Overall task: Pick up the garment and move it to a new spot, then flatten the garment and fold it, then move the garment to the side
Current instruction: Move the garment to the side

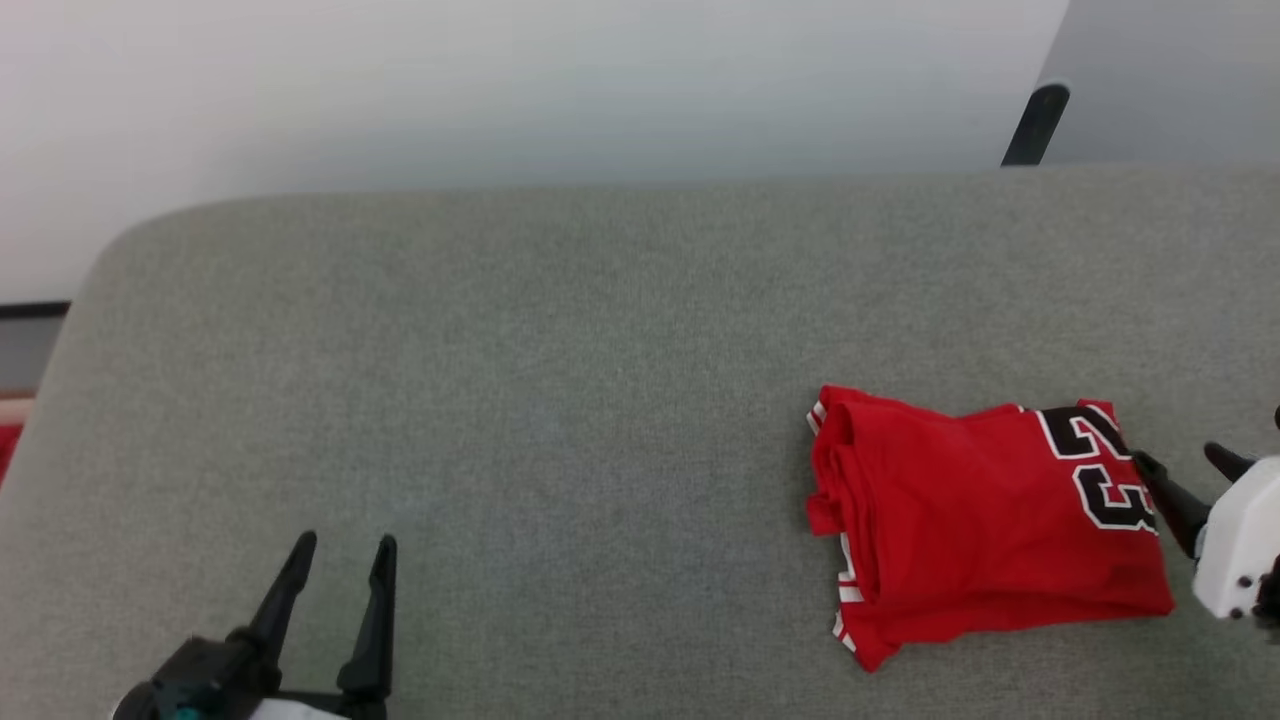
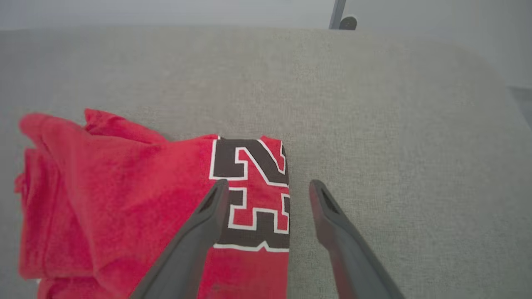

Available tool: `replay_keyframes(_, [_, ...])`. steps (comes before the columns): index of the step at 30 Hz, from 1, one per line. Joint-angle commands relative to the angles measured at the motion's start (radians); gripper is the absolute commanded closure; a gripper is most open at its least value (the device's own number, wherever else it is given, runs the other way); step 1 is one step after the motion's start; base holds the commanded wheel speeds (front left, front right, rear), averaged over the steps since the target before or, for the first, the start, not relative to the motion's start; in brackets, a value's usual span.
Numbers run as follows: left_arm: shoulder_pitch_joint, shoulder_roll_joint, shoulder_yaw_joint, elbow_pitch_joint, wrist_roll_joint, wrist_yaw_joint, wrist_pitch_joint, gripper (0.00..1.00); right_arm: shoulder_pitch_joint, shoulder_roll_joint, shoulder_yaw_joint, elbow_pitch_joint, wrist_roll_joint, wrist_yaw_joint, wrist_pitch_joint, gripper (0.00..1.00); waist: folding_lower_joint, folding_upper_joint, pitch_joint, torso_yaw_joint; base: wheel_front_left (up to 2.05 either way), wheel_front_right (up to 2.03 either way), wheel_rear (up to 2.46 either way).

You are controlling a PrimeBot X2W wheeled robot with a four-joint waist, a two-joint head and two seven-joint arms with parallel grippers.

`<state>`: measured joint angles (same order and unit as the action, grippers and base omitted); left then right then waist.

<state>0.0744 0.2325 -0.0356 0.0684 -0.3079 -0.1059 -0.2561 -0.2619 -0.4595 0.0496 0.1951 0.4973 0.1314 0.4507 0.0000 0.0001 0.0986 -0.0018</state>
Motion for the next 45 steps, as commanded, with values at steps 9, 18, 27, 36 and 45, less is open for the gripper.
replay_keyframes(9, [-0.1, 0.012, -0.047, 0.025, -0.01, -0.016, -0.006, 0.0, -0.105, -0.063, 0.03, 0.118, 0.094, -0.002, 0.321, 0.0, 0.0, -0.0001, 0.133, 0.051, 0.0, 0.0, 0.0])
replay_keyframes(18, [-0.172, 0.019, -0.082, 0.052, -0.015, -0.022, -0.009, 0.0, -0.099, -0.106, 0.119, 0.159, 0.203, -0.002, 0.394, 0.0, 0.0, -0.0001, 0.185, 0.082, 0.0, 0.0, 0.0])
replay_keyframes(27, [-0.191, 0.013, -0.085, 0.058, -0.011, -0.025, -0.009, 0.0, -0.096, -0.076, 0.072, 0.216, 0.23, -0.003, 0.252, 1.0, 0.0, -0.0001, 0.168, 0.05, 0.0, 0.0, 0.0])
replay_keyframes(36, [-0.182, 0.031, -0.076, 0.035, -0.013, -0.024, -0.007, 0.0, -0.121, -0.152, -0.044, 0.223, 0.213, -0.002, 0.079, 1.0, 0.0, -0.0001, 0.169, -0.039, 0.0, 0.0, 0.0])
replay_keyframes(45, [-0.221, 0.069, -0.083, -0.004, -0.01, -0.025, -0.007, 0.0, -0.208, -0.221, -0.196, 0.33, 0.108, -0.002, -0.055, 1.0, 0.0, -0.0001, 0.217, -0.123, 0.0, 0.0, 0.0])
